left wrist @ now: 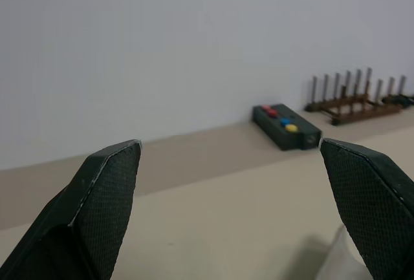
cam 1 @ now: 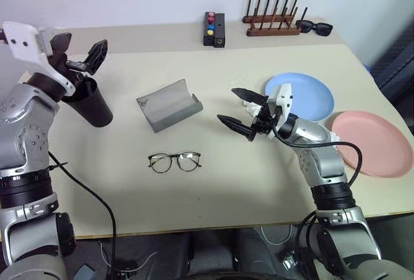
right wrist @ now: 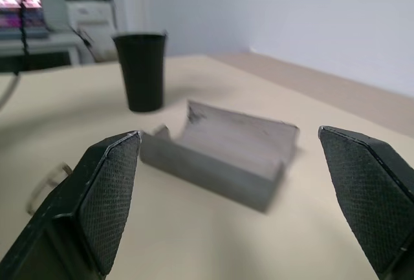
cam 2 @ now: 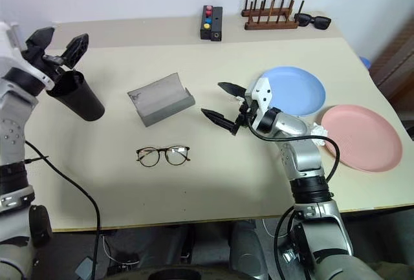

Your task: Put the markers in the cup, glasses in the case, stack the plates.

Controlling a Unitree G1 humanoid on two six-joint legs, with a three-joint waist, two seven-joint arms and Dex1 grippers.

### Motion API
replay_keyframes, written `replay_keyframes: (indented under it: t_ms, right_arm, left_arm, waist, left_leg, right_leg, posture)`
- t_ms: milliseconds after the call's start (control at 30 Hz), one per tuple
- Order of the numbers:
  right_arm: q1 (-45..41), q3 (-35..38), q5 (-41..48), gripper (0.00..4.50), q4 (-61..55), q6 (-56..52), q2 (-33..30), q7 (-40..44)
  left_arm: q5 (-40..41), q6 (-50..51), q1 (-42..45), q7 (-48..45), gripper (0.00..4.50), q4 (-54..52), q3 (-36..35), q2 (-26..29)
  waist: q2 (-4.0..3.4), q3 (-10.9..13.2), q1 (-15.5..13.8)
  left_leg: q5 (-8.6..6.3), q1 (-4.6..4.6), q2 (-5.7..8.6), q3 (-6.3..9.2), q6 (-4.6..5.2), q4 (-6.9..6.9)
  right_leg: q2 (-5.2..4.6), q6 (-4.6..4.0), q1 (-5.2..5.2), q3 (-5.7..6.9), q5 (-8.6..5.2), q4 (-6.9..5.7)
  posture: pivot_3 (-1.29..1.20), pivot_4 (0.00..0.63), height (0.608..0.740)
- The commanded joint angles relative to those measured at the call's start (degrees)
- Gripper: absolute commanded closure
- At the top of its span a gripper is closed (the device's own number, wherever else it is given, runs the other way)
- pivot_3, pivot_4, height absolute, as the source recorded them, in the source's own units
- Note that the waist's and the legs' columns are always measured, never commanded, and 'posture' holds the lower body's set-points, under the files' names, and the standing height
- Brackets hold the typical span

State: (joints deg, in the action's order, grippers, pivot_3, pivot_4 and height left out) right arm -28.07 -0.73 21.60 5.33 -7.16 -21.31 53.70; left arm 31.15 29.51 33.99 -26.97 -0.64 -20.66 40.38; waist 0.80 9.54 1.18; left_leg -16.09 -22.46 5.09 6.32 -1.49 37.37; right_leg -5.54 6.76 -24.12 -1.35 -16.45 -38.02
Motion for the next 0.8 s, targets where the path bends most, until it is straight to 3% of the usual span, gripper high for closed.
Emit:
replay_keyframes:
  t_ms: [33,533,800]
  right_arm:
    - [-0.4,0.6,0.9,0.00,-2.4,-2.6,-1.1,-0.5]
    - [1.3,1.2,-2.4,0.00,-2.0,-2.6,-6.4,-1.4]
    - [5.7,1.8,-3.2,0.00,-7.3,-3.5,-9.7,-2.9]
  left_arm:
    - [0.5,4.5,2.1,-2.9,0.01,0.0,2.0,2.9]
    - [-5.9,5.6,11.8,-17.1,0.01,10.9,16.6,1.6]
    - [-11.4,5.4,16.6,-23.6,0.01,18.4,22.9,1.3]
  waist:
    - [0.00,0.0,0.1]
    - [0.01,0.0,-0.2]
    - [0.03,0.0,-0.2]
  left_leg:
    - [0.00,0.00,0.00,-0.01,0.00,-0.02]
    - [0.00,-0.02,0.02,-0.01,0.00,0.03]
    - [0.01,-0.05,0.03,-0.02,0.01,0.06]
  right_leg:
    - [0.00,0.00,-0.01,-0.01,0.00,0.00]
    - [0.00,0.00,0.00,0.00,0.00,0.00]
    - [0.01,0.00,-0.01,0.00,0.00,-0.01]
  posture:
    - [0.00,0.150,0.740]
    - [0.00,0.150,0.740]
    - [0.00,0.150,0.740]
